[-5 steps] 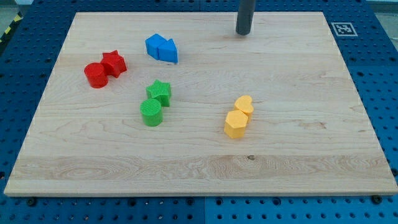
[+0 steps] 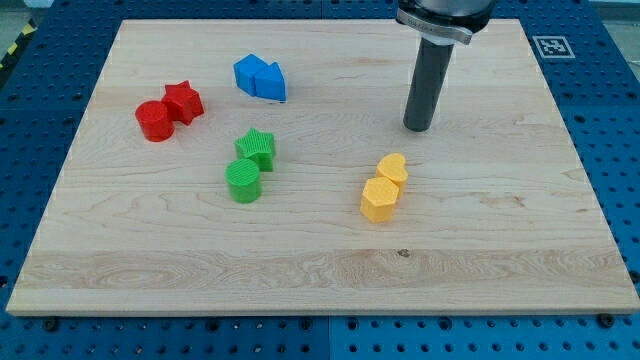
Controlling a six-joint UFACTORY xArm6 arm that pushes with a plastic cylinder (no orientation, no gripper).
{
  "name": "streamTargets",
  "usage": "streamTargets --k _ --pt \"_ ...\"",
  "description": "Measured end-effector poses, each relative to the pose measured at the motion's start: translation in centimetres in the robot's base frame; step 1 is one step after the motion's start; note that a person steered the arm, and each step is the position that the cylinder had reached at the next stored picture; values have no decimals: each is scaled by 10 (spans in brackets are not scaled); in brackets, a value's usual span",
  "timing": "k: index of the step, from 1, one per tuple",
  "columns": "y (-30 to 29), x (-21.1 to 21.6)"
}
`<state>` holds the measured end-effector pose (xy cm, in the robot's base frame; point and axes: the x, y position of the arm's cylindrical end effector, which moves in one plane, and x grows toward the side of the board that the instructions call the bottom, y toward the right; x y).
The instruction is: Push the yellow hexagon to the bottom right
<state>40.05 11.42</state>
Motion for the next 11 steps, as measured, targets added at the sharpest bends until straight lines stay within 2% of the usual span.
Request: streamTargets --k 3,5,6,7,9,11 --pt "-13 5" --pt "-66 48" --pt "-66 68" --pt "-74 113" --pt "-89 157" --pt "-77 162"
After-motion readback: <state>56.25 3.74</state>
